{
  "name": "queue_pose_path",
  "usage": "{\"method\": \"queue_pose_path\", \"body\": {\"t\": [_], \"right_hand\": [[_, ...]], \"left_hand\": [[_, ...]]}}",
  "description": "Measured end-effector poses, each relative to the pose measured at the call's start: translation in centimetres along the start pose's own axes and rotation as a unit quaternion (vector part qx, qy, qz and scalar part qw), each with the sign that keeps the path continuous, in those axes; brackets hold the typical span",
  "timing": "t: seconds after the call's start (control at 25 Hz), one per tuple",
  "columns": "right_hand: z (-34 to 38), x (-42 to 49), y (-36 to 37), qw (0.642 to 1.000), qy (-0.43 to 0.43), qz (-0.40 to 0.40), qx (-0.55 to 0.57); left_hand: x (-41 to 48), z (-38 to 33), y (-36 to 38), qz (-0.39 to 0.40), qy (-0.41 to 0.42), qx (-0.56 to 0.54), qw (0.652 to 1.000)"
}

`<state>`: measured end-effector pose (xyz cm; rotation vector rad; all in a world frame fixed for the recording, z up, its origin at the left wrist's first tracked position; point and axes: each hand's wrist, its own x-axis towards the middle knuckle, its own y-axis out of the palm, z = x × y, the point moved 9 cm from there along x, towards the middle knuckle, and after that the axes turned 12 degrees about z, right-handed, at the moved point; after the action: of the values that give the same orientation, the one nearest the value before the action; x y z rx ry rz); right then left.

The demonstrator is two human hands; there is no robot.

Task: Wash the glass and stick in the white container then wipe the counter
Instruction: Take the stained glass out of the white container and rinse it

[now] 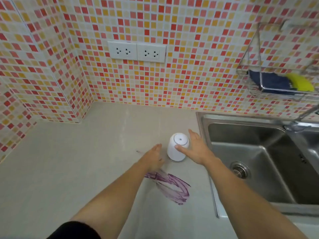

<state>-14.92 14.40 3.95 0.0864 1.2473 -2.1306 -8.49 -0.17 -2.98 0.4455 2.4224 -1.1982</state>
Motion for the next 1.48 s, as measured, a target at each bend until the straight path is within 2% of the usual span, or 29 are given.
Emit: {"method": "queue_pose_path", "body": {"t": [0.16, 0.28, 0.44, 0.6, 1.24, 1.48], "right_hand": [[-0.4, 2.2, 1.2, 0.999, -0.011, 0.031, 0.017], [-0.3, 3.2, 0.8, 0.999, -0.028, 0.018, 0.02], [-0.6, 3.3, -0.2, 0.998, -0.04, -0.016, 0.044], [-0.8, 3.7, -1.2, 0.997, -0.048, -0.037, 0.043], [0.3, 1.9, -6.1, 0.993, -0.03, -0.107, 0.028], [-2.0, 0.5, -8.6, 0.969, -0.014, -0.166, 0.18]], "left_hand": [[2.1, -0.2, 2.5, -0.011, 0.014, -0.156, 0.988], [3.5, 0.0, 3.1, -0.056, 0.035, -0.282, 0.957], [3.9, -1.4, 2.6, -0.109, 0.073, -0.35, 0.928], [4.6, -1.8, 2.0, -0.126, 0.074, -0.364, 0.92], [5.8, -2.4, 2.2, -0.095, 0.051, -0.307, 0.946], [5.6, -2.0, 2.0, -0.089, 0.061, -0.322, 0.94]]}}
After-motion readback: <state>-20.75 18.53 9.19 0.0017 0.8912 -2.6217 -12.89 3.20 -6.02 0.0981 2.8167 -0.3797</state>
